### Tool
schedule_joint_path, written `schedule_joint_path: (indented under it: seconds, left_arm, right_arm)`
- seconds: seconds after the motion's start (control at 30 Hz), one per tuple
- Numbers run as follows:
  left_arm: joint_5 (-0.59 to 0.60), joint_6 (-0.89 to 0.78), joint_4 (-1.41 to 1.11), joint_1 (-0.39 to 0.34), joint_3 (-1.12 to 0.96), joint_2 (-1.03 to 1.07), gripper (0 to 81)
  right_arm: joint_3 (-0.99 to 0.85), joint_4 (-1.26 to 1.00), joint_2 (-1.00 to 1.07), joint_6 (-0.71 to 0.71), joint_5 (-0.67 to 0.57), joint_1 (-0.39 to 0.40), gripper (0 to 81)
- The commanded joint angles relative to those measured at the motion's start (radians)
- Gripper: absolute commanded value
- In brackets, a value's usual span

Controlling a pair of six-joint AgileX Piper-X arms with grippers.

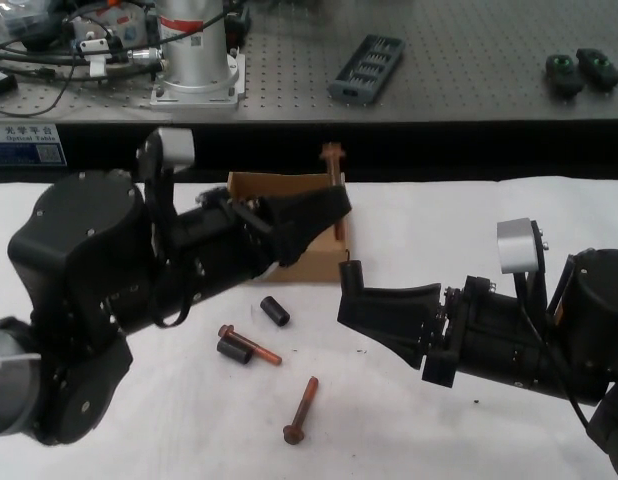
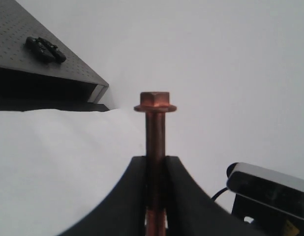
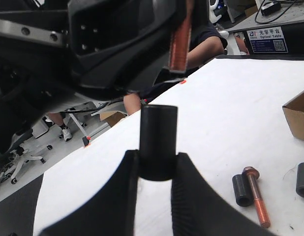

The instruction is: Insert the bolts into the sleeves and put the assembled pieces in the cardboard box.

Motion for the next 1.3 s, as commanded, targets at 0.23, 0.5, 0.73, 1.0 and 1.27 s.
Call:
schedule_joint_path:
  seconds: [0.23, 0.5, 0.73, 1.0, 1.27]
  left_arm:
    - [0.026, -0.031, -0.108, -0.002, 0.025, 0.001, 0.6]
    - [0.114, -0.031, -0.108, -0.002, 0.025, 0.001, 0.6]
    - [0.151, -0.041, -0.076, -0.002, 0.025, 0.001, 0.6]
    - [0.14, -0.03, -0.039, -0.002, 0.025, 0.001, 0.6]
    - [0.142, -0.03, -0.034, -0.002, 0.025, 0.001, 0.6]
  right_arm:
    - [-0.008, -0.029, -0.001, 0.044, 0.016, -0.007, 3.2]
    - [-0.008, 0.001, -0.001, 0.042, -0.021, -0.007, 3.2]
    - [-0.008, 0.001, -0.001, 0.044, -0.04, -0.007, 3.2]
    - [-0.008, 0.001, -0.001, 0.052, -0.082, -0.007, 3.2]
    - [-0.008, -0.07, -0.001, 0.095, -0.087, -0.007, 3.2]
